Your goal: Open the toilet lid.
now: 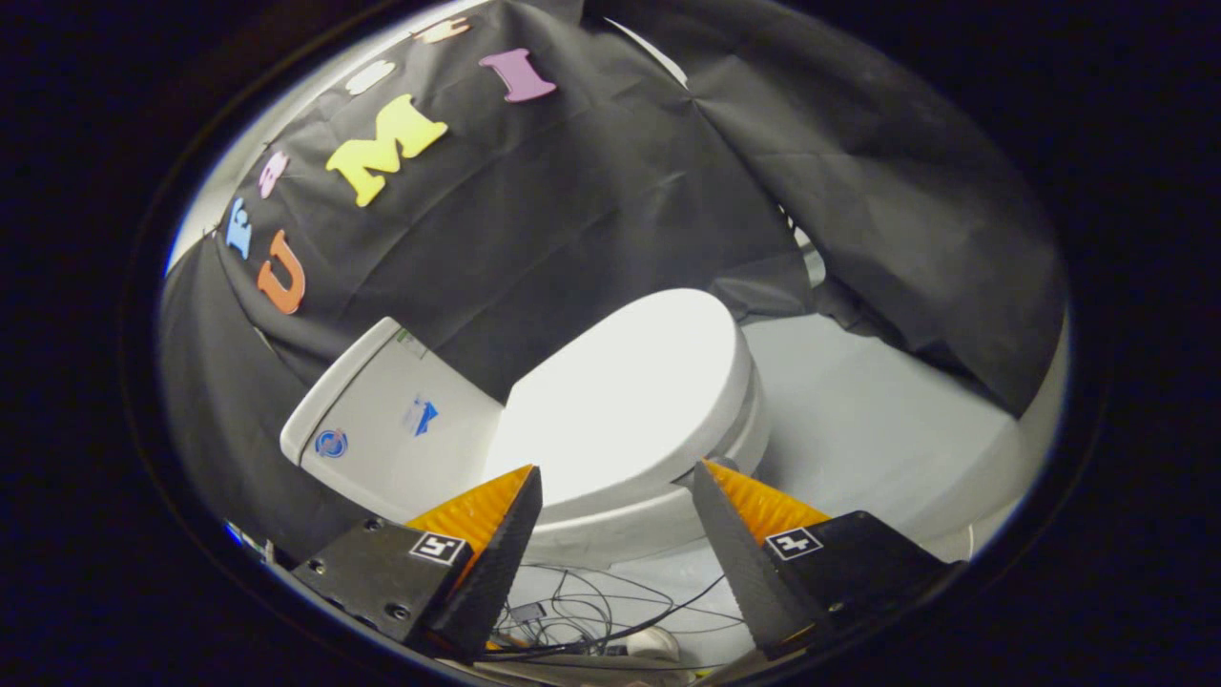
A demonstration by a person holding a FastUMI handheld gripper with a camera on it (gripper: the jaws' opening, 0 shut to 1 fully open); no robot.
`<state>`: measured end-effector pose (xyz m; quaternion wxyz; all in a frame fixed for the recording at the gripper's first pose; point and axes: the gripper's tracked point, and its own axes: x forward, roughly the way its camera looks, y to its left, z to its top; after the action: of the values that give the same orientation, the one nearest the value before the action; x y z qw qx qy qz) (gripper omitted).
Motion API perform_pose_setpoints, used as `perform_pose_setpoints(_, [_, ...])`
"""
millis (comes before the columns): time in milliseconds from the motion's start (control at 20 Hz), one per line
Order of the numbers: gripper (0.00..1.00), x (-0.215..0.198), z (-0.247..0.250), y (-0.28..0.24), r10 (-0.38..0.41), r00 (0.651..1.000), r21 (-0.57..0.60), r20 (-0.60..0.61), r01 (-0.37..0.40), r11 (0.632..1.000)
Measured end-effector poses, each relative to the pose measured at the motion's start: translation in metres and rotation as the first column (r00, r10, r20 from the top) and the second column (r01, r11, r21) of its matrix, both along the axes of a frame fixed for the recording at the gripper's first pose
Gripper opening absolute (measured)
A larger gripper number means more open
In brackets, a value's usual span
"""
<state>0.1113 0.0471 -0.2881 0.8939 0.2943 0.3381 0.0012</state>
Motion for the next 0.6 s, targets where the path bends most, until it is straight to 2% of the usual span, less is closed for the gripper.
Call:
perform_pose_setpoints(250, [0.96,0.005,-0.047,-0.012,-0.057,0.992,0.089,-0.109,0.066,0.994])
perform_pose_setpoints(400, [0.9,0.011,-0.065,-0.019,-0.093,0.984,0.138,-0.153,0.115,0.984])
perform_pose_setpoints(600, [0.82,0.019,-0.086,-0.02,-0.095,0.976,0.177,-0.196,0.131,0.975])
